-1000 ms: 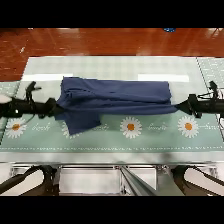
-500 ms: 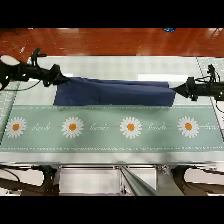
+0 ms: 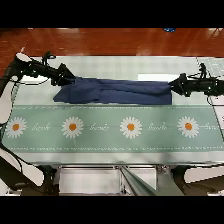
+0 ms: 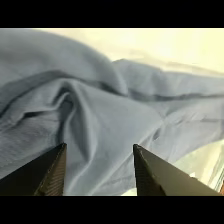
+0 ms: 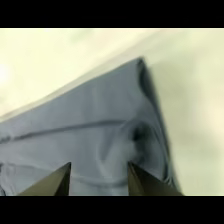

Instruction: Fold the shirts.

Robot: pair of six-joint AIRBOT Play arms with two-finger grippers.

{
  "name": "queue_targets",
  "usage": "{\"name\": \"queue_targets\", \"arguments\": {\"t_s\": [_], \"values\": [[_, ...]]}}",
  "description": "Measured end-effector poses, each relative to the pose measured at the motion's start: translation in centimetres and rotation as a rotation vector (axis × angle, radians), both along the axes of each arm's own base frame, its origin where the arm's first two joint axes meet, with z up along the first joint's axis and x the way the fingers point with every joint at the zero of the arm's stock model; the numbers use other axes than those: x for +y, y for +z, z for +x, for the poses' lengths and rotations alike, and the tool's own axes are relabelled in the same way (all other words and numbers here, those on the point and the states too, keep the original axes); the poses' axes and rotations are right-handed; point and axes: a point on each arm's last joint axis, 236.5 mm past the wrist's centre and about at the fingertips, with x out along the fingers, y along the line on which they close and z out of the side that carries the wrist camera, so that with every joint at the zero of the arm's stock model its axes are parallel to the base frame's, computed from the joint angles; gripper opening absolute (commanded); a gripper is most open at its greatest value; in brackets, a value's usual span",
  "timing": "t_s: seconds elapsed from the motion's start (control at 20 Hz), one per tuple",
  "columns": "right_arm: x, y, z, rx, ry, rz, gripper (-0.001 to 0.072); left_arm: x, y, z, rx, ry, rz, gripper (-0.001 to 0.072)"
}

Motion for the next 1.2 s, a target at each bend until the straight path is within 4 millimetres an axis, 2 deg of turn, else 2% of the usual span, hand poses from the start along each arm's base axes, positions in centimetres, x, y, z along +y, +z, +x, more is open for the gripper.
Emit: {"name": "queue_targets", "arguments": {"t_s": [0.1,0.2,0.3,0.4,0.5,0.6,0.75,0.95,1.2], "values": [[-0.8,0.9,0.2,-0.014,0.003,0.013,0.0407,1.4,1.0,-0.2,0.017,-0.011,-0.009,0.0503],[-2.9,3.0,0.1,-0.042,-0.001,0.022,0.0407,4.4,3.1,-0.6,0.027,-0.005,0.008,0.0501],[-5.5,5.8,-0.9,-0.073,-0.011,0.019,0.0407,8.2,6.4,-1.0,0.003,0.042,0.046,0.0501],[-8.3,7.4,-2.9,-0.072,-0.034,-0.047,0.0408,11.7,9.6,-1.6,-0.047,0.112,0.153,0.0501],[-10.2,7.1,-5.3,-0.023,-0.079,-0.128,0.0408,12.7,12.6,-2.5,-0.129,0.147,0.258,0.0502],[-10.8,5.5,-7.2,0.023,-0.137,-0.170,0.0408,11.6,14.8,-3.9,-0.239,0.158,0.353,0.0502],[-9.5,2.7,-8.5,0.067,-0.177,-0.161,0.0408,7.0,15.7,-7.0,-0.375,0.136,0.398,0.0502],[-6.3,-0.1,-7.7,0.092,-0.145,-0.134,0.0408,2.5,12.4,-11.1,-0.456,0.091,0.429,0.0502],[-2.7,-2.7,-5.1,0.115,-0.079,-0.096,0.0408,0.6,8.8,-13.0,-0.442,0.052,0.436,0.0502]]}}
